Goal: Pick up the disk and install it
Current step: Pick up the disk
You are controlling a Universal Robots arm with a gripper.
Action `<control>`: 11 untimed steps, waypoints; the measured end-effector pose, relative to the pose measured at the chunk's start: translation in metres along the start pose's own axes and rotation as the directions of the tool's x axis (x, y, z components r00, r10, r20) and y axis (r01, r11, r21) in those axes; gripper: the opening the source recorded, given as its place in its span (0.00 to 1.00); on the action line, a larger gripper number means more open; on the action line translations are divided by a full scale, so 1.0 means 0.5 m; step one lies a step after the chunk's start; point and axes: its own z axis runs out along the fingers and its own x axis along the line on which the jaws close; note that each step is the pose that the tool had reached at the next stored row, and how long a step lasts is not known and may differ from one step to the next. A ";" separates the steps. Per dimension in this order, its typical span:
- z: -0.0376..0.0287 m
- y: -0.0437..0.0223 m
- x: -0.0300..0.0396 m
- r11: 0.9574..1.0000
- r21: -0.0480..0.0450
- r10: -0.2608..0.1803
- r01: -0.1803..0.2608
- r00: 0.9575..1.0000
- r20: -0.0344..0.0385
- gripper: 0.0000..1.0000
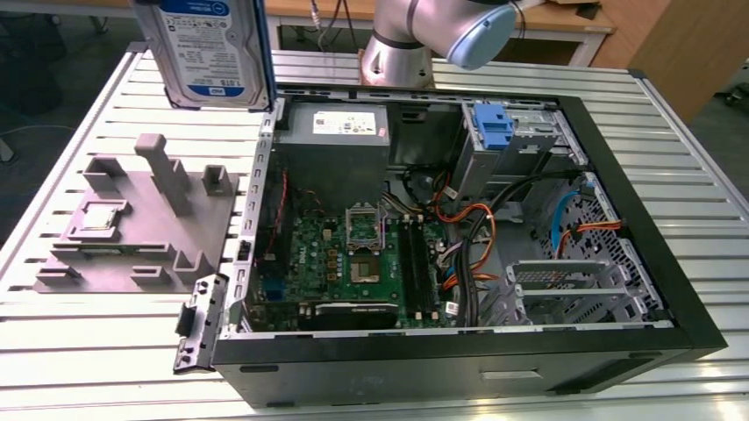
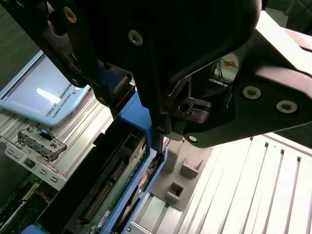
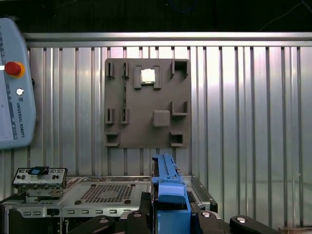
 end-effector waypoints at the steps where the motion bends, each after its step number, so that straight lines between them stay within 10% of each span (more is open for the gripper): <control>1: 0.000 -0.002 0.000 1.000 0.000 0.000 0.000 1.000 0.000 0.36; 11: 0.000 -0.012 0.000 1.000 0.000 0.000 0.000 1.000 0.000 0.36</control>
